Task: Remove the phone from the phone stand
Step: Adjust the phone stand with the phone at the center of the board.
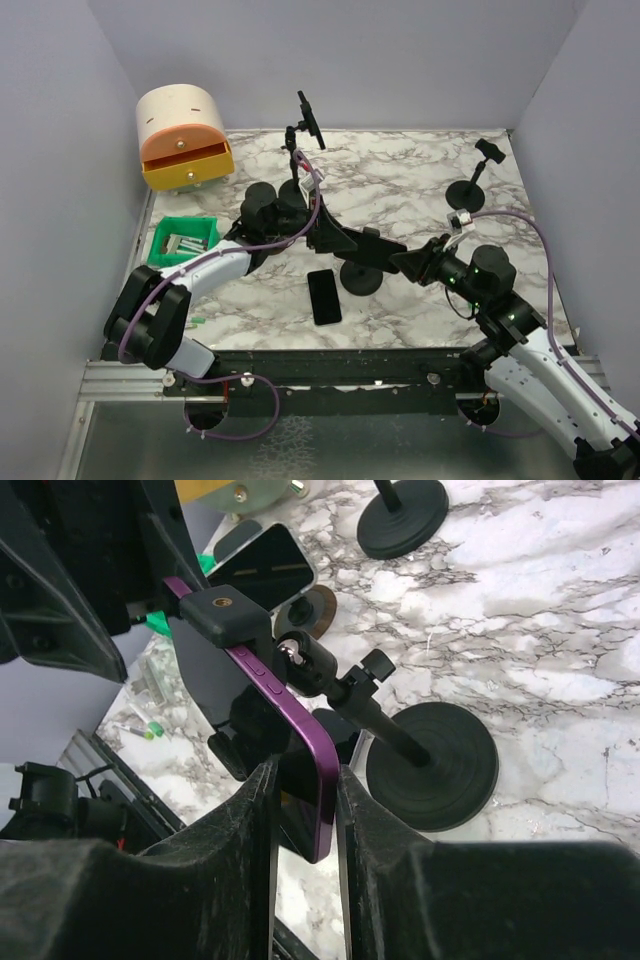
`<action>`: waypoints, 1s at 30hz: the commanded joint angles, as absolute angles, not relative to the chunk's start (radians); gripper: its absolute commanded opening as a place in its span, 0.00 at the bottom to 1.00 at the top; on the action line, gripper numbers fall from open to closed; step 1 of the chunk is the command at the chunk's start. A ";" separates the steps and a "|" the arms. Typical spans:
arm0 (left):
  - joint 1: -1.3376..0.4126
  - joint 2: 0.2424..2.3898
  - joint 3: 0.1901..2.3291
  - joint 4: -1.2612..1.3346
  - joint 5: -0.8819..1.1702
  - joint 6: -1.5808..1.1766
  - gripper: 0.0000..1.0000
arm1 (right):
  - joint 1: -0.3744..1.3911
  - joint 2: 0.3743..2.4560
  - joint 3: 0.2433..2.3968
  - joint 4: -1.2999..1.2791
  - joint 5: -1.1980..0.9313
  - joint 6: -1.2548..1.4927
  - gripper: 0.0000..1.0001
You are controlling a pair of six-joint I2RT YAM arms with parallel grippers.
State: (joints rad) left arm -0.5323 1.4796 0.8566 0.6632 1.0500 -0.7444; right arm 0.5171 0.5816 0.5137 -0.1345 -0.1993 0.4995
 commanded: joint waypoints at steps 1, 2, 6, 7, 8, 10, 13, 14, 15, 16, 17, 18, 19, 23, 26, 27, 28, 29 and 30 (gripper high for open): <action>-0.534 1.409 0.773 0.681 0.928 -0.727 0.58 | 0.518 0.574 0.472 -0.104 -0.168 0.520 0.18; -0.533 1.398 0.757 0.681 0.910 -0.722 0.58 | 0.518 0.572 0.467 -0.102 -0.170 0.523 0.18; -0.534 1.368 0.707 0.681 0.864 -0.723 0.58 | 0.519 0.565 0.449 -0.093 -0.172 0.534 0.16; -0.534 1.361 0.701 0.681 0.856 -0.728 0.58 | 0.518 0.563 0.445 -0.091 -0.173 0.537 0.16; -0.534 1.358 0.696 0.681 0.850 -0.735 0.56 | 0.518 0.561 0.439 -0.090 -0.177 0.538 0.15; -0.535 1.357 0.691 0.681 0.843 -0.745 0.51 | 0.518 0.564 0.428 -0.088 -0.183 0.543 0.14; -0.538 1.362 0.697 0.682 0.841 -0.758 0.38 | 0.519 0.562 0.413 -0.088 -0.189 0.549 0.13; -0.538 1.365 0.701 0.683 0.843 -0.760 0.33 | 0.518 0.561 0.409 -0.094 -0.190 0.550 0.13; -0.541 1.368 0.706 0.683 0.845 -0.761 0.27 | 0.518 0.559 0.407 -0.098 -0.191 0.552 0.13; -0.543 1.370 0.711 0.683 0.848 -0.760 0.21 | 0.519 0.559 0.410 -0.106 -0.192 0.551 0.13; -0.544 1.375 0.717 0.682 0.852 -0.761 0.16 | 0.519 0.558 0.413 -0.115 -0.193 0.548 0.13; -0.545 1.377 0.724 0.682 0.856 -0.759 0.09 | 0.519 0.558 0.420 -0.125 -0.197 0.546 0.14; -0.544 1.380 0.732 0.684 0.861 -0.759 0.03 | 0.519 0.559 0.431 -0.142 -0.196 0.540 0.17; -0.544 1.383 0.761 0.683 0.861 -0.756 0.00 | 0.519 0.555 0.508 -0.265 -0.156 0.506 0.61; -0.543 1.395 0.784 0.682 0.874 -0.759 0.00 | 0.519 0.557 0.583 -0.353 -0.120 0.462 0.81; -0.543 1.400 0.791 0.680 0.878 -0.763 0.00 | 0.519 0.561 0.612 -0.384 -0.111 0.445 0.90; -0.543 1.406 0.798 0.678 0.882 -0.766 0.00 | 0.519 0.565 0.642 -0.411 -0.103 0.420 0.98; -0.543 1.413 0.805 0.677 0.887 -0.768 0.00 | 0.519 0.572 0.672 -0.441 -0.098 0.401 0.99; -0.543 1.422 0.811 0.677 0.895 -0.770 0.00 | 0.518 0.589 0.706 -0.468 -0.095 0.376 1.00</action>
